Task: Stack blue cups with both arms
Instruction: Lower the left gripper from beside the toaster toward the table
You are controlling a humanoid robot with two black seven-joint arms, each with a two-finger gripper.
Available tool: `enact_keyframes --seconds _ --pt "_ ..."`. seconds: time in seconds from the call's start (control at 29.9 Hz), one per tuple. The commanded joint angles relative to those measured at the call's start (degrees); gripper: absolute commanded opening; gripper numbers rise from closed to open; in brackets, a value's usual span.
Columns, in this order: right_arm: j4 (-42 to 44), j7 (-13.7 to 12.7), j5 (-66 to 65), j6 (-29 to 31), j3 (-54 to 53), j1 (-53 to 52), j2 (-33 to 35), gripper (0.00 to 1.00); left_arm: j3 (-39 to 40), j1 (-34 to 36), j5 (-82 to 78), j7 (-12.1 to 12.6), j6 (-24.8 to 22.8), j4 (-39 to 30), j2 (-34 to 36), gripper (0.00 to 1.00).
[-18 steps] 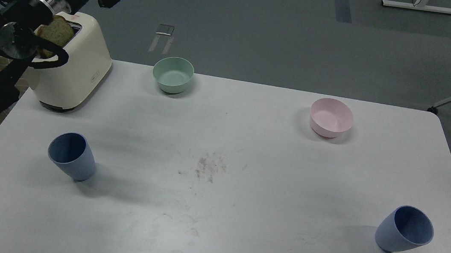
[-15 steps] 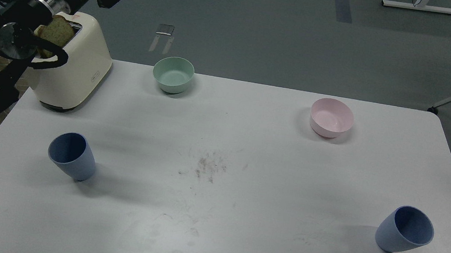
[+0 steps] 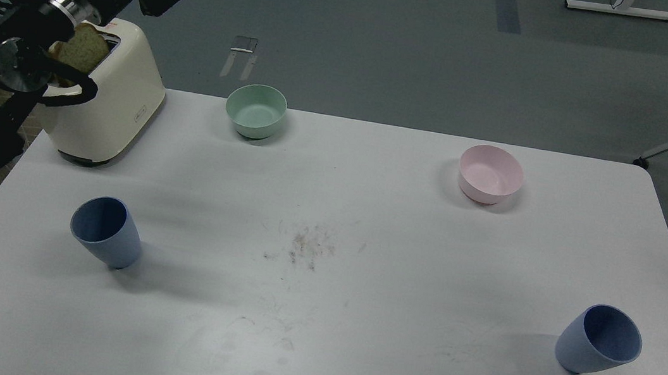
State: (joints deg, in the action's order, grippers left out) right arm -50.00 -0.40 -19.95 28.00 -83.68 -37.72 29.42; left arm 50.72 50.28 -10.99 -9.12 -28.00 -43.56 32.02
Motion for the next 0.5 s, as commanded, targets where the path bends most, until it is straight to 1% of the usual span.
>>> enact_keyframes --seconds 0.0,0.17,0.23,0.3,0.33,0.37,0.4,0.47 --pt "-0.1 0.1 0.0 0.0 -0.1 0.2 0.1 1.0 0.0 -0.3 -0.2 0.0 0.0 -0.3 1.2 0.98" --pt "-0.5 0.1 -0.1 0.0 -0.1 0.5 0.4 1.0 -0.3 -0.4 -0.4 -0.1 0.0 -0.9 2.3 0.98" --pt "-1.5 0.1 -0.2 0.0 0.0 0.7 1.1 1.0 -0.9 -0.9 -0.7 -0.4 0.0 -3.3 4.2 0.98" --pt "-3.0 0.1 -0.8 0.0 0.0 1.8 1.8 1.0 -0.9 -3.5 -2.4 -1.0 0.0 -7.9 7.7 0.98" --pt "-3.6 0.1 -1.0 0.0 -0.1 2.2 2.0 1.0 -0.6 -4.7 -3.6 -1.5 0.0 -9.4 8.9 0.98" --pt "-4.6 0.1 -1.0 0.0 -0.1 3.0 2.5 1.0 0.1 -6.8 -6.5 -2.7 0.0 -12.5 11.0 0.98" --pt "-4.9 0.1 -1.0 0.0 -0.1 3.3 2.8 1.0 0.1 -7.8 -8.2 -3.4 0.0 -13.9 12.0 0.98" --pt "-5.3 0.1 -1.1 0.0 -0.1 4.1 3.8 1.0 0.2 -11.6 -16.0 -5.5 0.3 -19.3 15.3 0.97"
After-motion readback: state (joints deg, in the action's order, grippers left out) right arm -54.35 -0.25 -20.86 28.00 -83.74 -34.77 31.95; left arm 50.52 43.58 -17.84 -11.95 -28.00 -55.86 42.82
